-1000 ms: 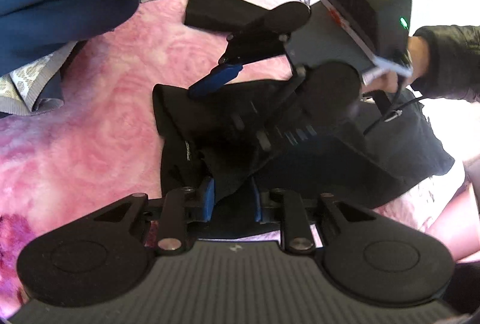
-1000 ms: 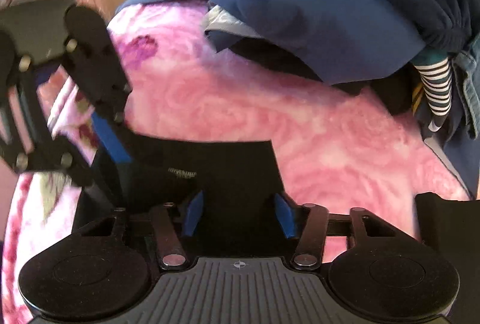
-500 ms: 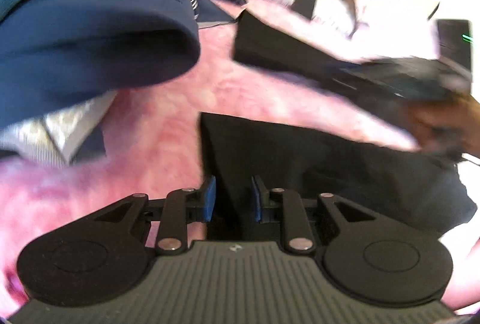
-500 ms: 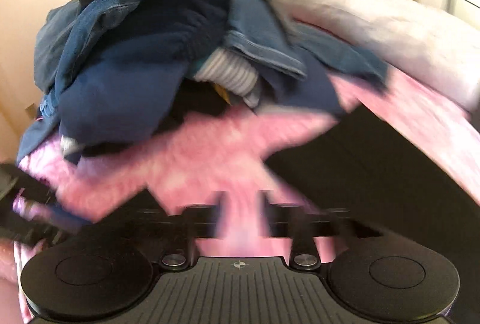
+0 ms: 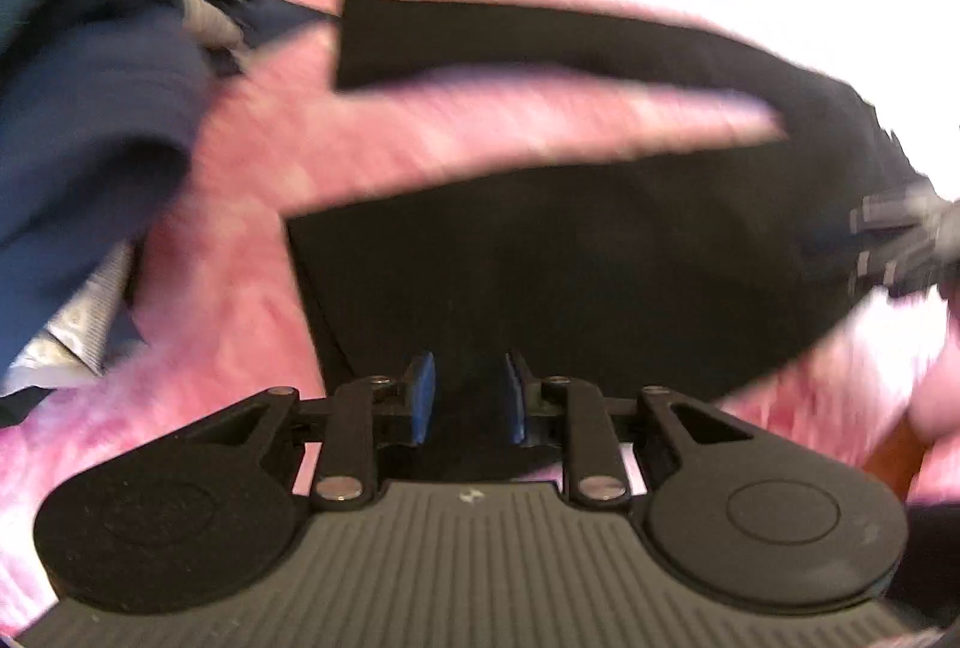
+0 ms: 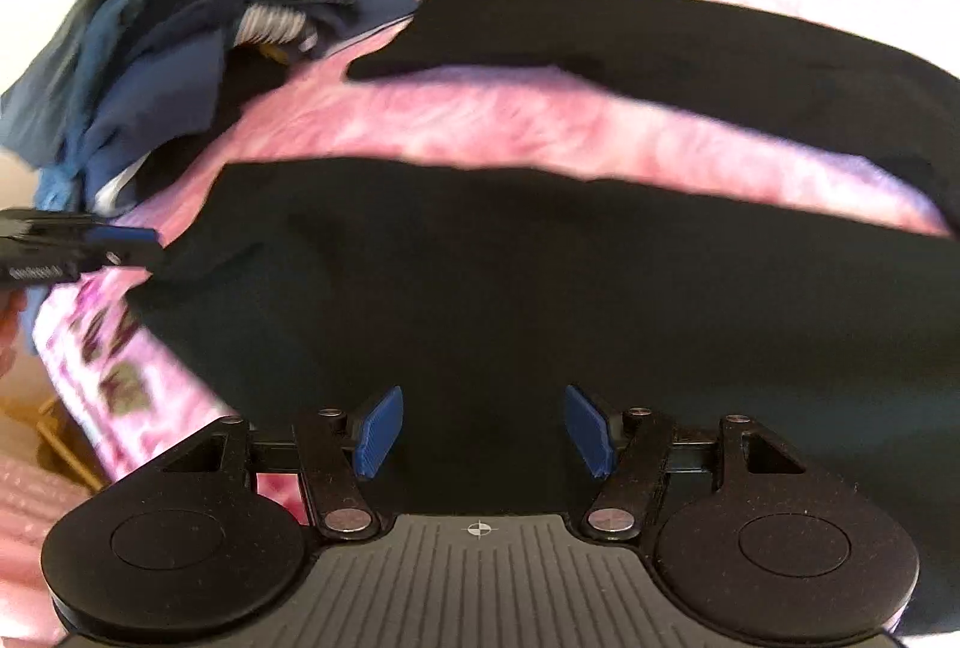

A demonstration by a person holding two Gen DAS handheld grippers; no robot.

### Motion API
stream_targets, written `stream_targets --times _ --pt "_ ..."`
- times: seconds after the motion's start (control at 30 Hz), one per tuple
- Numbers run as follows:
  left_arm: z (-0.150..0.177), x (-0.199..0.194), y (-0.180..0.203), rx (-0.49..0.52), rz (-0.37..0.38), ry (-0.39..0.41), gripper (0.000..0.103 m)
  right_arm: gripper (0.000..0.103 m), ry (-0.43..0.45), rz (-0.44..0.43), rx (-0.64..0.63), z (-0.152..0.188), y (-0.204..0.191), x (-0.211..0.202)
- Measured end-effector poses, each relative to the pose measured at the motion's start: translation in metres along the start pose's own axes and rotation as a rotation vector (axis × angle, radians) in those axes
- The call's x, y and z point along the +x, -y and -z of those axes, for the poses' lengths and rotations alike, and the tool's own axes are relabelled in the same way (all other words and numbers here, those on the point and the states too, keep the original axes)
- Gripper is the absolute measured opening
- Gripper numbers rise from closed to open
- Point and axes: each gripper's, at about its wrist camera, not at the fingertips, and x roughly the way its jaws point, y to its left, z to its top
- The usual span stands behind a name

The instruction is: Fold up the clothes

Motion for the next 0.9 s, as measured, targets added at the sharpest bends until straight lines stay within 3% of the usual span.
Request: stream_targets --times 0.1,0.2,0.3,0.57,0.63,0.7,0.77,0.9 --pt "0.005 0.003 -0.008 -0.025 -0.027 -0.043 0.023 0.063 0.002 -0.024 0.027 0.009 -0.006 0.0" --pt "0.011 -0.004 -0.019 -0.076 -0.051 -0.051 0.044 0.063 0.005 -0.037 0.042 0.013 -0.011 0.001" --pt "0.019 -0.004 -0.023 -0.045 -0.037 -0.049 0.045 0.063 0.002 -0.049 0.04 0.016 -0.017 0.002" --pt "0.004 0.015 -0.031 0.066 0.029 -0.035 0.041 0.063 -0.006 -0.092 -0.06 0.012 -0.043 0.01" --pt "0.0 0.02 -0.033 0.076 0.035 -0.038 0.041 0.063 0.004 -0.116 -0.146 0.008 -0.058 0.016" --pt "-0.004 0.025 -0.036 0.086 0.042 -0.04 0.033 0.063 0.014 -0.141 -0.235 0.003 -0.072 0.024" --pt "-0.008 0.026 -0.045 0.04 0.056 -0.031 0.021 0.063 0.021 -0.152 -0.273 -0.003 -0.082 0.035" --pt "-0.019 0.019 -0.065 -0.094 0.101 0.036 0.015 0.063 0.055 -0.165 -0.295 -0.016 -0.097 0.05"
